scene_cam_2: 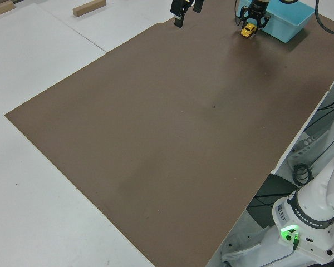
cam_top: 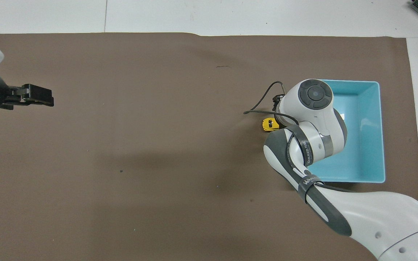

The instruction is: Wind up and store yellow beetle car

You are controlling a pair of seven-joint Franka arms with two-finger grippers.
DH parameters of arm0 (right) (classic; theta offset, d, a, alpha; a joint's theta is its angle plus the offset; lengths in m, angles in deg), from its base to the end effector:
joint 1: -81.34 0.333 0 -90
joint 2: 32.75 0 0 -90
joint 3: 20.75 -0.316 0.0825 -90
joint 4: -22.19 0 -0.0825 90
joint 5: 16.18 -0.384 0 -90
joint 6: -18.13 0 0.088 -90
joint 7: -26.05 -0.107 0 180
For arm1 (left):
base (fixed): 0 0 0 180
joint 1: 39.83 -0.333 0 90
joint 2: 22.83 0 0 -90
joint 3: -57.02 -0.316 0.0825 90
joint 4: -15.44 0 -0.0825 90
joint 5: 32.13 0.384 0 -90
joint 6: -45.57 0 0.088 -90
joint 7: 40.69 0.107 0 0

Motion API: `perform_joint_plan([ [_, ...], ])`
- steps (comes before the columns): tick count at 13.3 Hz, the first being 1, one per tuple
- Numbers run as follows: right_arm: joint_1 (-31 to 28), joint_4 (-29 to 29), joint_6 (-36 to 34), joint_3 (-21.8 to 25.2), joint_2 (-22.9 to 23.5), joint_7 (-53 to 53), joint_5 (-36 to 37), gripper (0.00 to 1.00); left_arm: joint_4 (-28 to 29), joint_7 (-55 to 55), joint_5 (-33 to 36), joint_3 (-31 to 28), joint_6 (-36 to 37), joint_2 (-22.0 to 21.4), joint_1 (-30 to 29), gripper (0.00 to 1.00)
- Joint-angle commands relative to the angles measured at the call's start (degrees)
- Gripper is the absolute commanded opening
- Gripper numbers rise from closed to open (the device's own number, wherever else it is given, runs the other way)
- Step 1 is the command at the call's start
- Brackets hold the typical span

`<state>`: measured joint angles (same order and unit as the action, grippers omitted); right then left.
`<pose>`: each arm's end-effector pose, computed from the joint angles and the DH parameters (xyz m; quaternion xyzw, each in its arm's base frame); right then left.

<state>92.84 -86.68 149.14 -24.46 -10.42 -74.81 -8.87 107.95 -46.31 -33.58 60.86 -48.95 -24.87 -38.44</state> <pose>0.6068 0.1597 0.2963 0.7592 -0.6498 0.0299 0.0197 0.5486 -0.0534 0.6305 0.9993 0.0039 0.0341 0.0147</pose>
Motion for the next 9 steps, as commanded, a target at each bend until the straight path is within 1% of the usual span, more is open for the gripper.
perform_joint_plan([
  [1, 0.4, -0.2, -0.8, -0.3, -1.2, -1.7, 1.8, 0.0, -1.9, 0.6, 0.6, 0.4, 5.5, -1.7, -0.2, 1.0],
  [2, 1.5, 0.7, -2.1, -0.3, -1.3, -1.8, 1.8, 0.0, -1.5, 0.6, 0.3, 0.3, 5.3, -2.5, -0.2, 1.0],
  [4, 2.8, 3.3, -6.4, -0.4, -2.1, -1.8, 1.8, 0.0, -1.7, 0.3, 0.1, 0.1, 4.8, -2.6, -0.3, 1.0],
  [9, 3.0, 3.8, -12.2, -0.6, -8.8, 1.2, 1.5, 0.0, -1.8, 0.8, 0.1, 0.0, 4.9, -2.5, -0.9, 1.0],
])
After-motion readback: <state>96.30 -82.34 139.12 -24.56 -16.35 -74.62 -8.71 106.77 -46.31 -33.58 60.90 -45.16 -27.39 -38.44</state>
